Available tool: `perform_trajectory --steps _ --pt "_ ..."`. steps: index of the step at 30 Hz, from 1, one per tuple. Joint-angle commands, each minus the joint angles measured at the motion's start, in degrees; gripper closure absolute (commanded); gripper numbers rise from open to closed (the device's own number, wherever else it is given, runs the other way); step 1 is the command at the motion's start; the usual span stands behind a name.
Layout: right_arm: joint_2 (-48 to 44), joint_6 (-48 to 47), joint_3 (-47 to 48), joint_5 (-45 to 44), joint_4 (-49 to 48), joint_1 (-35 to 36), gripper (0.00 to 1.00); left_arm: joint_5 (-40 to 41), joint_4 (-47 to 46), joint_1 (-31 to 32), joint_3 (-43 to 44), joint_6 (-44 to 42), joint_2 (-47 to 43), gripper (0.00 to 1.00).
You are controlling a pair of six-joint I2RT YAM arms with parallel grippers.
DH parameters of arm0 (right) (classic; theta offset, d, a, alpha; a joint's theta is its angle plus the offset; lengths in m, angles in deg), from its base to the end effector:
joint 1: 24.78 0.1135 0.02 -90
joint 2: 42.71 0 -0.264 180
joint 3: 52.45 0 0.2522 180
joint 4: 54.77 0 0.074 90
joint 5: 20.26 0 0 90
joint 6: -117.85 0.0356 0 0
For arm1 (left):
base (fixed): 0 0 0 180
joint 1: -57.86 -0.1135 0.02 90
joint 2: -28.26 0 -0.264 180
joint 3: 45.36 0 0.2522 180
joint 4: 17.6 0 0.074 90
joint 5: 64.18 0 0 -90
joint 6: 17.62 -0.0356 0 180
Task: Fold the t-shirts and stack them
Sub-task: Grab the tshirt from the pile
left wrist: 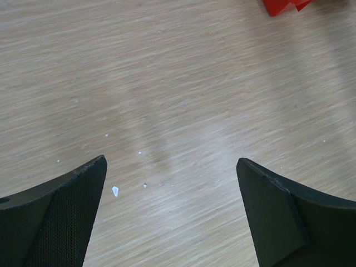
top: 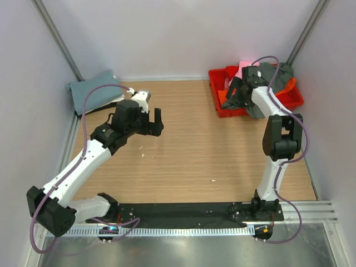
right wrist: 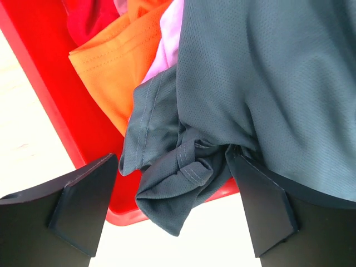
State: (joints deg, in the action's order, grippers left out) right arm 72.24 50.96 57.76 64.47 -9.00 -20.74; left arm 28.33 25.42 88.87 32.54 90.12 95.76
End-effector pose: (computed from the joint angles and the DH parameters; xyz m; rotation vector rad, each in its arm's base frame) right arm 0.4514 0.0286 0.2476 0.4456 2.4088 0.0968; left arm 0.2231 -0.1323 0.3439 0.2252 2.1617 -0.4475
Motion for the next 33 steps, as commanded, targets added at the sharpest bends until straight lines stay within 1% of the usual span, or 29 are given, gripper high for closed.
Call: perform_trajectory --steps 1,5,6,11,14,16,17,18,19,20,21,23,24,26,31,33 --pt "-5.3 -0.9 1.5 -1.6 -0.4 0.1 0.06 2.4 -4.2 -0.1 -0.6 0.3 -3.0 0.0" --pt "-5.2 -1.3 1.6 -1.5 0.2 0.4 0.05 4.0 -3.6 -0.1 -0.4 0.1 -3.3 0.0" --pt "-4.9 -1.7 1.6 -1.2 0.2 0.4 0.08 4.2 -3.8 -0.1 -0.8 0.1 -3.4 0.0" --pt "-2.7 -2.5 3.2 -1.3 1.6 0.9 0.1 5.8 -4.0 -0.1 -1.4 0.2 -5.0 0.0" --pt "-1.5 -2.8 3.5 -1.6 1.8 1.7 0.15 5.8 -4.6 -0.1 -1.8 0.1 -6.0 0.0" --pt "-0.3 -3.2 3.7 -1.9 2.3 2.2 0.21 6.3 -5.0 -0.1 -2.3 0.0 -6.5 0.0" --pt "0.0 -3.3 3.8 -1.9 2.3 2.3 0.26 6.5 -5.2 -0.1 -2.5 -0.1 -6.9 0.0" --pt "0.2 -3.4 3.7 -1.9 2.4 2.4 0.36 6.5 -5.4 -0.1 -2.5 -0.1 -7.1 0.0" --pt "0.5 -3.6 3.7 -2.2 2.4 2.5 0.42 6.5 -5.5 -0.1 -2.7 -0.2 -7.1 0.0" --pt "0.5 -3.6 3.5 -2.3 2.4 2.5 0.54 6.5 -5.6 -0.1 -2.9 -0.2 -7.2 0.0" --pt "0.5 -3.6 3.5 -2.4 2.3 2.4 0.58 6.7 -5.4 -0.1 -2.8 -0.2 -7.1 0.0" --pt "0.4 -3.8 3.9 -2.7 2.4 2.5 0.71 6.8 -5.4 -0.1 -2.7 -0.2 -7.0 0.0" --pt "0.2 -3.9 3.9 -2.9 2.5 2.5 0.82 6.8 -5.4 -0.1 -2.7 -0.2 -7.0 0.0" --pt "-0.7 -4.0 4.2 -3.0 2.4 2.4 0.99 7.0 -5.4 -0.1 -2.7 -0.3 -7.0 0.0" --pt "-4.6 -3.0 7.2 -3.0 4.4 2.7 0.99 7.4 -5.3 -0.1 -2.7 -0.2 -7.5 0.0" --pt "-6.6 -2.6 12.1 -2.8 7.0 3.9 0.99 8.2 -5.3 -0.1 -2.7 -0.2 -7.8 0.0"
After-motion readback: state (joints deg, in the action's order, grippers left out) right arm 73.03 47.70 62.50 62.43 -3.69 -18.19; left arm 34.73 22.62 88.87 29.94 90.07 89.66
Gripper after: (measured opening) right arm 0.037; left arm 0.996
